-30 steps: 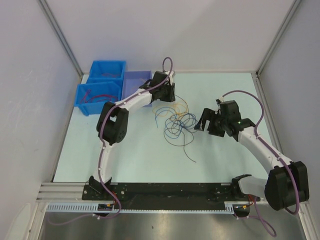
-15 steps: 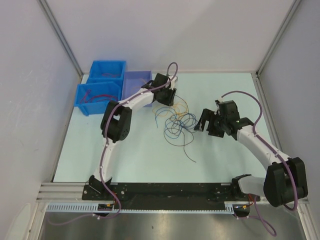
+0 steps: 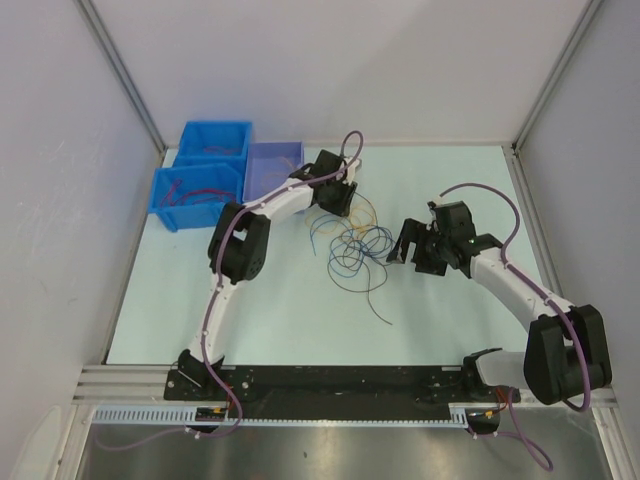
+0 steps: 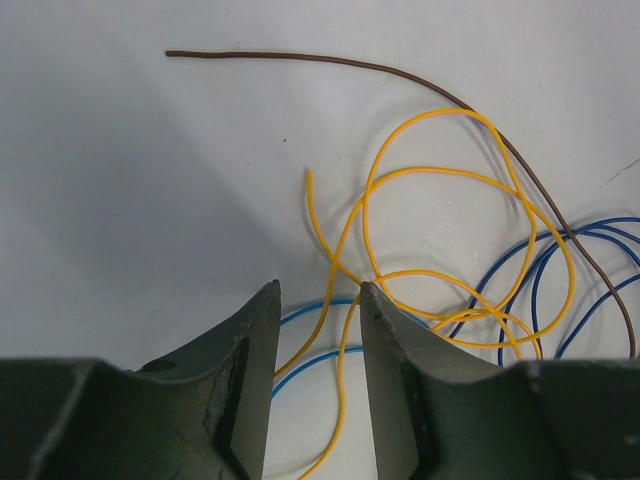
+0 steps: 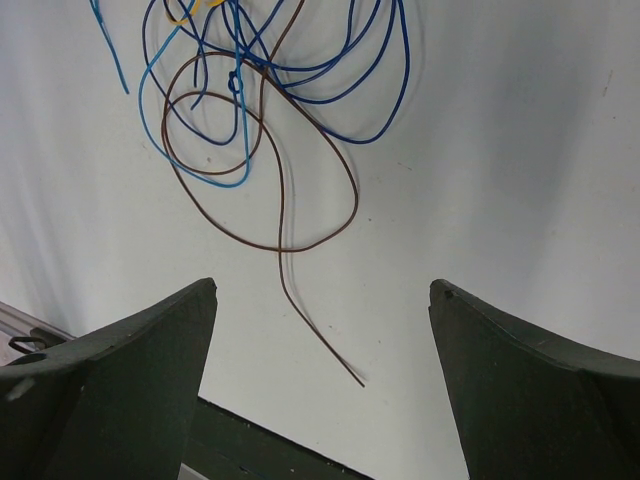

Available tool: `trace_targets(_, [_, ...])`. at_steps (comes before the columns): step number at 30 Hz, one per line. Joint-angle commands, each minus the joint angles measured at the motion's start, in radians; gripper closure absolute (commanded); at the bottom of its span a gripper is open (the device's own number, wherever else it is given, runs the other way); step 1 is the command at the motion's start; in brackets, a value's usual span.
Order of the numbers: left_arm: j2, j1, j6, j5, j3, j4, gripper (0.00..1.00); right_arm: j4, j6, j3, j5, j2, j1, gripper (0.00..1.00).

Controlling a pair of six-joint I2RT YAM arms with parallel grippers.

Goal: Untangle the cables

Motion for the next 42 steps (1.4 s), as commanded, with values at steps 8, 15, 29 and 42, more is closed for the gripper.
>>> trace_targets(8, [-0.003,-0.013,0.020,-0.020,0.082,0.002,0.96,0.032,-0.027,-0.011,-0.016,0.002,-0.016,0.08])
trace_targets(15, [-0.097,-0.018,0.004,0.003,0.113,-0.015,1.00,0.033,-0.018,-0.017,-0.025,-0.011,-0.016,0.09])
trace_targets(29, [-0.475,-0.052,-0.016,-0.002,0.246,-0.092,1.00,0.022,0.016,-0.019,-0.064,-0.104,-0.016,0.08])
trace_targets(42, [-0.890,-0.150,0.031,-0.088,-0.251,0.246,1.00,0.169,0.033,-0.065,-0.122,-0.419,0.006,0.06])
